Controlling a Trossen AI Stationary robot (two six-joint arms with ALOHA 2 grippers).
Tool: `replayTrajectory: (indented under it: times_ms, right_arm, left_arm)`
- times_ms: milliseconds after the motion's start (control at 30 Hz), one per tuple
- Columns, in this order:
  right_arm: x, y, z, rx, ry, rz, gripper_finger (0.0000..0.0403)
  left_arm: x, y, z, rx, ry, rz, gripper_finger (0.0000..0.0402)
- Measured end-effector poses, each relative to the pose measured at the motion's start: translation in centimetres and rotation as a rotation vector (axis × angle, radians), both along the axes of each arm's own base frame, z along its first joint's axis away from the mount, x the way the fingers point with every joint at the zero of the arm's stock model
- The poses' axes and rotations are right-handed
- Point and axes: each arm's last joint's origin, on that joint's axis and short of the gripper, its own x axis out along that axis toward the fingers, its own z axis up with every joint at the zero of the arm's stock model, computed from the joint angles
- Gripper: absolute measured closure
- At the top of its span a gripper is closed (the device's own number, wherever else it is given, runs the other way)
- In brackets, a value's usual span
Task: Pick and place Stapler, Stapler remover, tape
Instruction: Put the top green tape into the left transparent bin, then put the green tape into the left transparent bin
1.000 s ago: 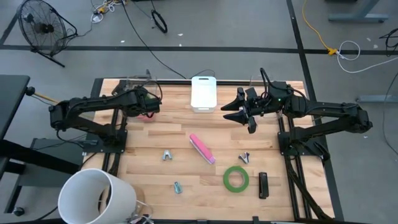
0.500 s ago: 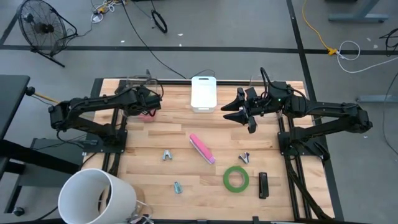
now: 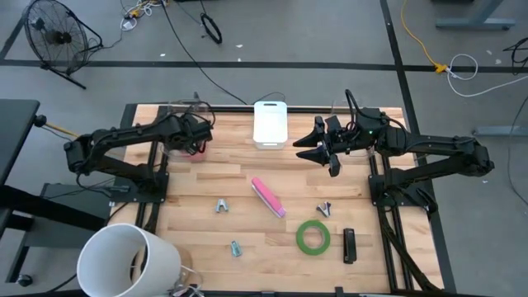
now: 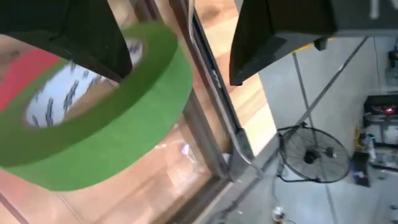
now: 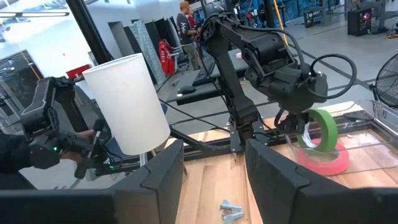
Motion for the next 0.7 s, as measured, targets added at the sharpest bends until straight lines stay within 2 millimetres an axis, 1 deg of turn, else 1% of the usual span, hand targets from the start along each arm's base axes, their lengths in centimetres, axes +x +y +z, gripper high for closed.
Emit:
replayTrajectory:
  times_ms: [133,367,467,567,700]
  right_arm:
    - [0.0,0.0,0.0,-0.007,-0.001,0.0,0.0231]
    - [0.0,0.0,0.0,-0.007,-0.001,0.0,0.0231]
    - [0.0,0.0,0.0,-0.009,-0.001,0.0,0.0231]
    - [0.0,0.0,0.0,-0.024,-0.004,0.001,0.0231]
    - [0.0,0.0,-0.2,-0.023,0.014,0.001,0.0231]
  left_arm:
    - [-0.1,0.2,0.0,-0.034,0.031,-0.04,0.0121]
    - [-0.1,0.5,0.2,-0.043,0.039,-0.05,0.0127]
    - [0.3,0.6,1.0,-0.043,0.002,-0.052,0.013]
    - [0.9,0.7,2.3,-0.038,-0.06,-0.059,0.0131]
    - [2.0,0.4,4.2,-0.062,-0.174,-0.095,0.0131]
